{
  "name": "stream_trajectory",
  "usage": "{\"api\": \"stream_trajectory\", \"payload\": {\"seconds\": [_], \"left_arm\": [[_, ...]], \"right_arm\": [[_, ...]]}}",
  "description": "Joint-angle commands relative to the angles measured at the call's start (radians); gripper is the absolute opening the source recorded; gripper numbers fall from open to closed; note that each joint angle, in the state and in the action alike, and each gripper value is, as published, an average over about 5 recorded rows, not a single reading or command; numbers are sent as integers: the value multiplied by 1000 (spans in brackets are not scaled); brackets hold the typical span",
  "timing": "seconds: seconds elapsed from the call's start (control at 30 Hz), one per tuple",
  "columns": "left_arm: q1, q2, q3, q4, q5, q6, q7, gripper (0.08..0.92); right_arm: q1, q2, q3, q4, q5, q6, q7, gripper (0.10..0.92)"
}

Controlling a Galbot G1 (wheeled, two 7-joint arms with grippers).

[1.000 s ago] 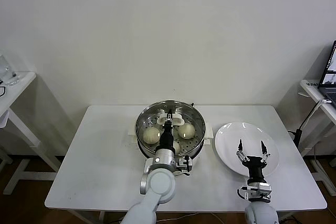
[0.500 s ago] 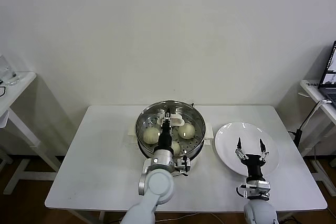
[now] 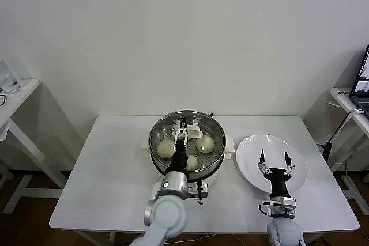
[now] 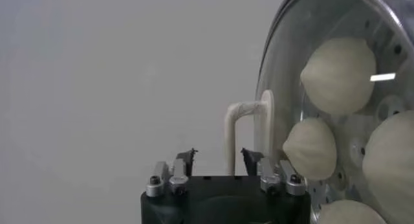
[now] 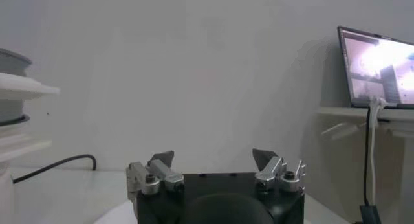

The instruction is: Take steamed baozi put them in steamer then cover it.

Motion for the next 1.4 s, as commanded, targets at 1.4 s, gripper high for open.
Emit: {"api": "stream_trajectory", "payload": {"seconds": [1.4], "left_arm": [[318,228,-649,141,-1673,-658,-116,823]], "right_arm": [[-161,-32,-36,223,160,-135,-29,823]]}}
